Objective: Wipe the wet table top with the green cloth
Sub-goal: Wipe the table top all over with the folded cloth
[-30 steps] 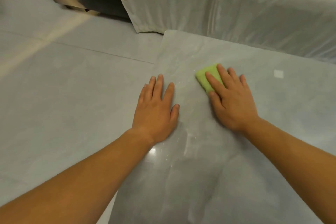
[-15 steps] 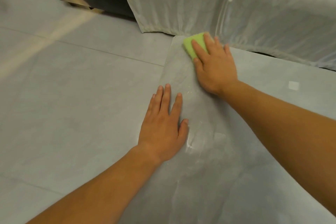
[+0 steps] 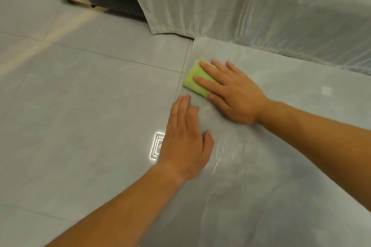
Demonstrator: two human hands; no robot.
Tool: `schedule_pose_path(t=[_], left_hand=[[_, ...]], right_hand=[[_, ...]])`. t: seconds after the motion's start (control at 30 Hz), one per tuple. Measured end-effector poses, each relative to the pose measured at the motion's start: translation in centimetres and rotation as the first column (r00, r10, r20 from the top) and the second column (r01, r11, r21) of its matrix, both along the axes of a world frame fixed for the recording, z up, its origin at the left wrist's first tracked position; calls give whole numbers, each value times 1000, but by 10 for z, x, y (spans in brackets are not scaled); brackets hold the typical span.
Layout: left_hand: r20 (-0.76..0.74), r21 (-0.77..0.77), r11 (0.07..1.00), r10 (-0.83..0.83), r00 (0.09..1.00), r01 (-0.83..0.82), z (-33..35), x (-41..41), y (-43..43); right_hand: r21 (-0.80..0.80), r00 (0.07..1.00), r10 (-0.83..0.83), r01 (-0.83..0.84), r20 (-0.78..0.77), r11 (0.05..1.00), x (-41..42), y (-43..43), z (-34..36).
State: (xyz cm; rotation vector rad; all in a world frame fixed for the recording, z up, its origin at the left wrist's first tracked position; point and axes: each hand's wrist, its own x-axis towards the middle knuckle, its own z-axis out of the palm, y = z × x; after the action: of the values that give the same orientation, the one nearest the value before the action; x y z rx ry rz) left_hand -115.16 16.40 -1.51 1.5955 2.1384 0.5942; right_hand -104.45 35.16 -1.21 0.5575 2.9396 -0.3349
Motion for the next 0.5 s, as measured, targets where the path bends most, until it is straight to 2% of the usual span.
schedule_pose_path(t=[0.07,0.13,0.2,0.23,0.3,0.37,0.4,0.43,0.5], left_hand=[[4,4,1000,-1,1000,1,1,0,-2],[-23,-17,1000,-24,999,24,2,-2,-3],[-79,-43,999,-35,996,32,5,-2,-8],[-106,-55,998,-43,993,37,7,-1,-13],[-134,-91,995,-63,989,51,11,5,-27],[-145,-121,991,-70,987,53,12,11,-43],[-154,-130,990,-75,985,55,13,12,-49],[-164,-138,988,-85,983,63,12,13,-54],[-177,-148,986,-104,979,78,11,12,-58]], right_hand=[[24,995,-102,102,-6,995,6,17,-1],[7,934,-357,357,-19,934,0,30,-1],[-4,883,-467,467,-39,884,-9,18,0],[13,903,-426,428,-56,904,-6,4,-1],[28,976,-206,209,-67,978,12,-33,-3],[5,999,-15,15,-32,1000,41,-51,-3],[8,999,24,-24,-24,1000,51,-46,-2],[18,1000,-4,4,-20,1000,57,-35,-2],[24,969,-246,246,-27,969,59,-15,-1]])
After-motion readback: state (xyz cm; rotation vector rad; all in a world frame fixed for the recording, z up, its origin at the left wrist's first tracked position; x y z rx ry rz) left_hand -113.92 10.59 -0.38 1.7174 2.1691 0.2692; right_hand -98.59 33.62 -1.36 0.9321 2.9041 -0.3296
